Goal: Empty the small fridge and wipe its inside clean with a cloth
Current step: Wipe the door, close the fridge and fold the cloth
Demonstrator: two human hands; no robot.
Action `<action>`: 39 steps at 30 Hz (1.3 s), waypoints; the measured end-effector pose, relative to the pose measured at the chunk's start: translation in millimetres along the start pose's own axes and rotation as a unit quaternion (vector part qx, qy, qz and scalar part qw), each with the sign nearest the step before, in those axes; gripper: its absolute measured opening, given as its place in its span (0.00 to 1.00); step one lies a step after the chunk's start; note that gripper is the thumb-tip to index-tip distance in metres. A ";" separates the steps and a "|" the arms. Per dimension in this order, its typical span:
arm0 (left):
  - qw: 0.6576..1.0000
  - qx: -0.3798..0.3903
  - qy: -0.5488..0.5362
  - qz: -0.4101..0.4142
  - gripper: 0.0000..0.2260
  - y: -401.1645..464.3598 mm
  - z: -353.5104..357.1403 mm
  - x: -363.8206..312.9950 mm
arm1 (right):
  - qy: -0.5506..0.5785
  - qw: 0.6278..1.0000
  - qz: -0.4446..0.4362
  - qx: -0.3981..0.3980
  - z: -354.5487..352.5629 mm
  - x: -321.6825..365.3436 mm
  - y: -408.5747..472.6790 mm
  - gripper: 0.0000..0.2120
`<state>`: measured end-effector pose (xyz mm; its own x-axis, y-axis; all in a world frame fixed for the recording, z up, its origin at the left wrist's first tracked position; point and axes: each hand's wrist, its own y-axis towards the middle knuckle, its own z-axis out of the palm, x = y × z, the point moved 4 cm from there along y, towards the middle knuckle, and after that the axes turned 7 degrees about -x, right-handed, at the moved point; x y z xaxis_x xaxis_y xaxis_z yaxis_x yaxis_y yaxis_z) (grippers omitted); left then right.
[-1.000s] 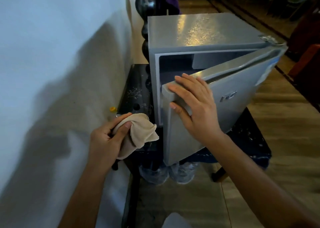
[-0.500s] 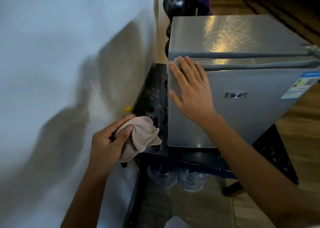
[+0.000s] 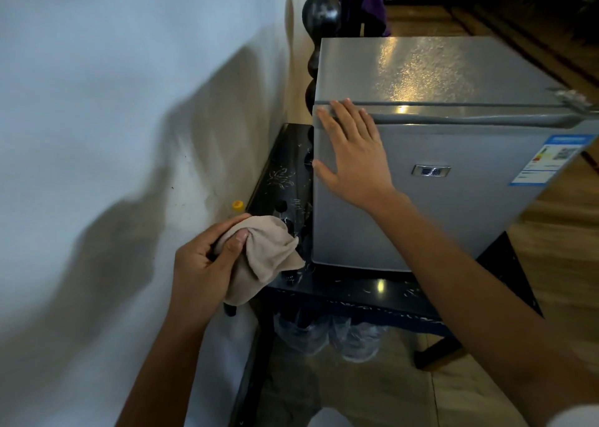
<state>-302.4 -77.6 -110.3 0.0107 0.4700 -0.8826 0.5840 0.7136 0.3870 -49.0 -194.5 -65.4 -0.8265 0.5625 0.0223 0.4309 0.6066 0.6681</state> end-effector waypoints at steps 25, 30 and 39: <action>0.974 0.188 -0.067 -0.108 0.13 -113.4 19.5 -29.5 | 0.479 0.809 0.275 0.202 -123.4 103.3 -246.8 0.29; 0.950 0.273 -0.085 -0.125 0.12 -153.9 48.5 -46.4 | 0.421 0.827 0.329 0.173 -136.0 105.3 -310.2 0.37; 0.846 0.530 0.028 -0.049 0.11 -225.4 120.0 -81.3 | 0.436 0.785 0.436 0.063 -200.5 32.6 -408.9 0.07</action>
<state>-337.5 -339.1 -157.8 -0.1009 0.4807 -0.8711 0.9799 -0.1035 -0.1706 -324.8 -536.8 -188.8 -0.1087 0.2305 0.9670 0.9572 0.2867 0.0393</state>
